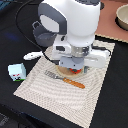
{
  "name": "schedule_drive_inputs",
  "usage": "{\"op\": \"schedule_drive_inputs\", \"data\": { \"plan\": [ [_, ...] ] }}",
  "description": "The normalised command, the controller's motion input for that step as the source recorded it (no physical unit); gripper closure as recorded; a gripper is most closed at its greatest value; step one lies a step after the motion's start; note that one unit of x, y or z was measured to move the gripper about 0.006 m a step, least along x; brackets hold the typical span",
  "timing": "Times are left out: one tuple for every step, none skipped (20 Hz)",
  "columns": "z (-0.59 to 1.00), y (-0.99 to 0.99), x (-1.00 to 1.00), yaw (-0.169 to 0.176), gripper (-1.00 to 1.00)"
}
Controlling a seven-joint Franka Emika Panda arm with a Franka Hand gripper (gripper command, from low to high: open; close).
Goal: Interact with the objects in diverse but meaningful ways.
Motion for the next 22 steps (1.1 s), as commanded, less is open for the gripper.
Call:
{"op": "schedule_drive_inputs", "data": {
  "plan": [
    [0.0, -0.1, 0.45, -0.048, 1.0],
    [0.0, -0.11, 0.43, -0.039, 1.0],
    [0.1, -0.11, 0.44, -0.04, 1.0],
    [0.21, -0.04, 0.54, -0.06, 1.0],
    [0.34, -0.02, 0.57, -0.073, 1.0],
    [0.37, -0.04, 0.55, -0.07, 1.0],
    [0.31, -0.03, 0.54, -0.063, 1.0],
    [0.24, -0.07, 0.49, -0.043, 1.0],
    [0.18, -0.08, 0.44, -0.025, 1.0],
    [0.1, -0.06, 0.36, -0.001, 1.0],
    [0.05, -0.01, 0.3, 0.0, 1.0],
    [0.0, 0.0, 0.19, 0.0, 1.0],
    [0.0, 0.0, 0.03, 0.0, 1.0],
    [0.0, 0.0, 0.0, 0.011, 1.0],
    [0.0, 0.0, -0.03, 0.02, 1.0],
    [0.1, 0.0, -0.06, 0.025, 1.0],
    [0.35, 0.0, -0.11, 0.014, 1.0],
    [0.46, 0.03, -0.3, 0.032, 1.0],
    [0.53, 0.08, -0.31, 0.069, 1.0],
    [0.64, 0.08, -0.36, 0.088, 1.0],
    [0.71, 0.1, -0.45, 0.09, 1.0],
    [0.86, 0.15, -0.48, 0.093, 1.0]
  ]
}}
